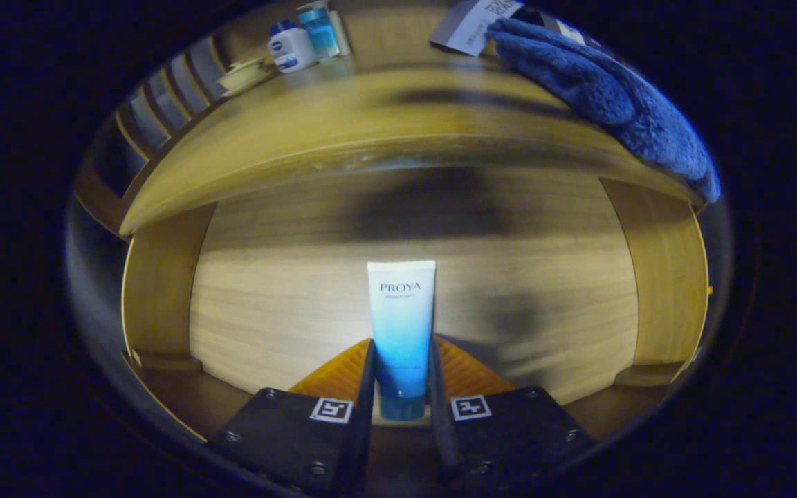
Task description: Pull open the drawer, take out the items inside it, and place them on the countertop above the cabinet.
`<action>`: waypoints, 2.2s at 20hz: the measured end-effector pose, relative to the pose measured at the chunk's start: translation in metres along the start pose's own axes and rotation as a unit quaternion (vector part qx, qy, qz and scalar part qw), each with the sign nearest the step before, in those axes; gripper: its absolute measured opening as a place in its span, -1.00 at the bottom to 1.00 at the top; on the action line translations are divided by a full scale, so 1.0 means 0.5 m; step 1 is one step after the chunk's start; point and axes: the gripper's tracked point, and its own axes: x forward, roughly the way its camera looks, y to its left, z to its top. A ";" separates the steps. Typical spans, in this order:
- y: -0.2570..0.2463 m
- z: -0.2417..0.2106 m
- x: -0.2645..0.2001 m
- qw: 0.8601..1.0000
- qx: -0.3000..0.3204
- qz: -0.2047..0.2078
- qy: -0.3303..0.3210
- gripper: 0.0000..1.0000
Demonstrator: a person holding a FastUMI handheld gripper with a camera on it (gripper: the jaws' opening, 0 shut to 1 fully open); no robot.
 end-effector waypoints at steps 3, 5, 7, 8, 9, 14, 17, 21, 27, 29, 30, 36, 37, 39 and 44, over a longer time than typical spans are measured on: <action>0.007 0.011 -0.036 0.999 -0.003 0.021 -0.029 -0.26; 0.002 0.010 -0.063 0.999 -0.002 0.020 -0.040 -0.26; 0.010 0.013 -0.090 0.998 -0.004 0.031 -0.053 -0.26; 0.013 0.012 -0.112 0.997 -0.003 0.037 -0.065 -0.26; 0.013 0.012 -0.132 0.996 -0.004 0.039 -0.080 -0.26; 0.006 0.063 -0.232 0.978 0.014 0.046 -0.203 -0.26; 0.010 0.092 -0.319 0.964 0.018 0.057 -0.261 -0.26; 0.034 0.157 -0.441 0.940 0.030 0.072 -0.333 -0.26; 0.087 0.279 -0.544 0.900 0.017 0.056 -0.433 -0.27; 0.096 0.315 -0.525 0.897 0.022 0.048 -0.439 -0.27; 0.099 0.335 -0.511 0.896 0.027 0.046 -0.441 -0.27; 0.098 0.430 -0.363 0.894 0.024 -0.005 -0.447 -0.27; 0.100 0.441 -0.331 0.899 0.024 -0.008 -0.437 -0.26; 0.100 0.453 -0.270 0.907 0.026 -0.010 -0.419 -0.25; 0.093 0.457 -0.145 0.927 0.051 -0.012 -0.372 -0.25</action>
